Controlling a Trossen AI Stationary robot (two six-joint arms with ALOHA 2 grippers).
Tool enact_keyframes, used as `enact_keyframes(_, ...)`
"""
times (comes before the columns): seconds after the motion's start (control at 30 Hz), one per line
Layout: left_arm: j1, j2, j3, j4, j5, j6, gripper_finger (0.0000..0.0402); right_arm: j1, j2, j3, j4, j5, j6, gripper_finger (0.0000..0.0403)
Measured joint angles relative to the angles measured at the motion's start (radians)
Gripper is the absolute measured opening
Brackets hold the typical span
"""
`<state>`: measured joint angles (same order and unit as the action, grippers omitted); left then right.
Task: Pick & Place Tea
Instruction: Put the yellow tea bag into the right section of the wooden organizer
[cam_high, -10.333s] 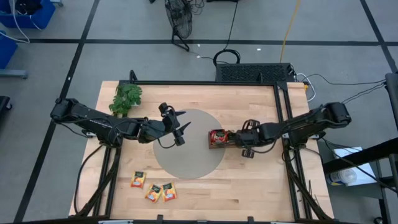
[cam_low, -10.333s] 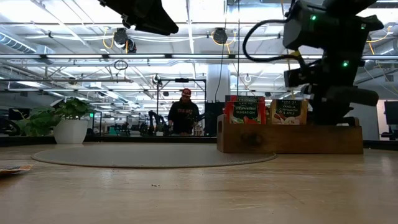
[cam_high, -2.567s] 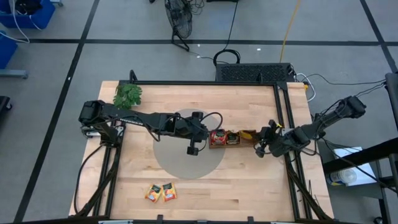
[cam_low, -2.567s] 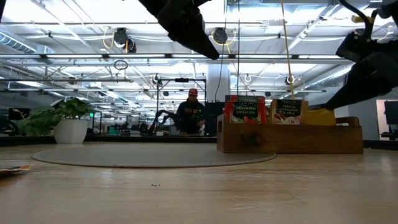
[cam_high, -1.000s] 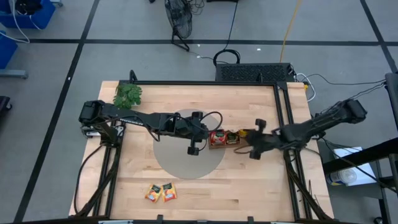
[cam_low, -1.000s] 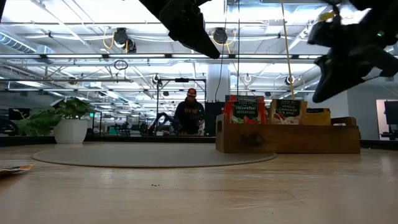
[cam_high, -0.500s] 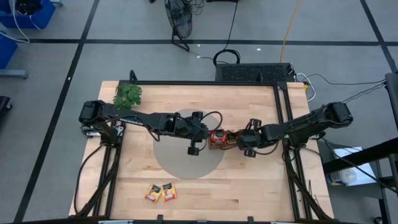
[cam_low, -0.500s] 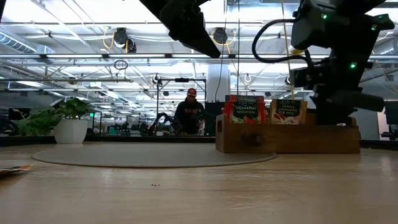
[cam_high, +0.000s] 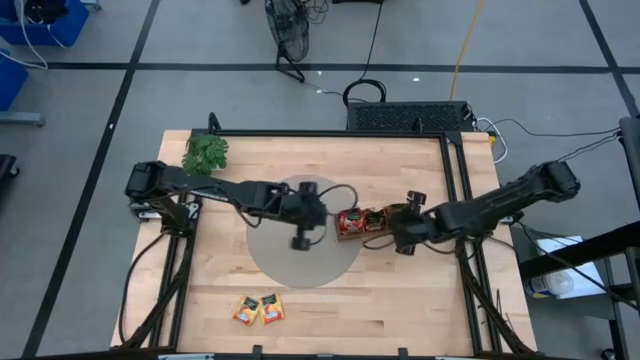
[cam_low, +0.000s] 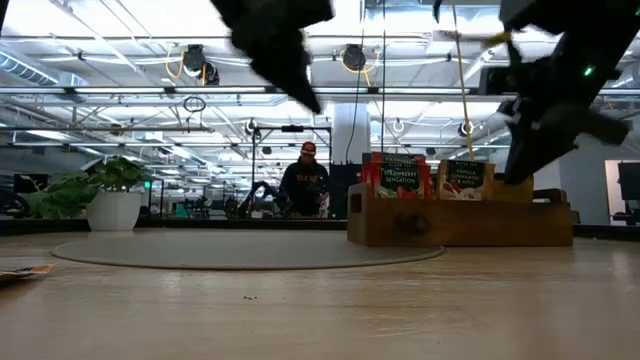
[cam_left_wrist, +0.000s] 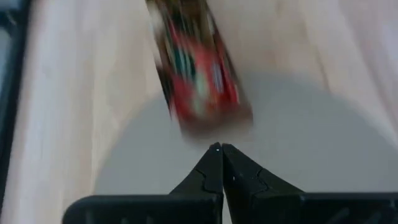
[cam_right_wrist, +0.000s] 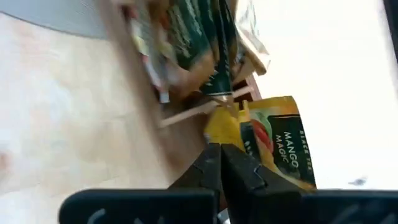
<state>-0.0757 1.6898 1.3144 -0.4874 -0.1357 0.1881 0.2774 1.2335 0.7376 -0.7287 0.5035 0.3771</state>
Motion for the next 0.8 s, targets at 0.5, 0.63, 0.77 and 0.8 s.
enact_keyframes(0.5, -0.426, 0.027, 0.0, -0.416, 0.041, -1.158, 0.0098, 0.145, -0.259, 0.0, 0.207, 0.319, -0.251, 0.0)
enact_keyframes(0.63, -0.555, 0.064, 0.0, -0.388, 0.184, -1.493, 0.0162, 0.145, -0.258, -0.038, 0.303, 0.363, -0.304, 0.0)
enact_keyframes(0.77, -0.653, 0.101, 0.0, -0.28, 0.233, -1.715, 0.0201, 0.135, -0.258, -0.122, 0.492, 0.361, -0.389, 0.0)
enact_keyframes(0.8, -0.673, 0.117, 0.0, -0.246, 0.237, -1.744, 0.0204, 0.134, -0.258, -0.146, 0.543, 0.361, -0.414, 0.0)
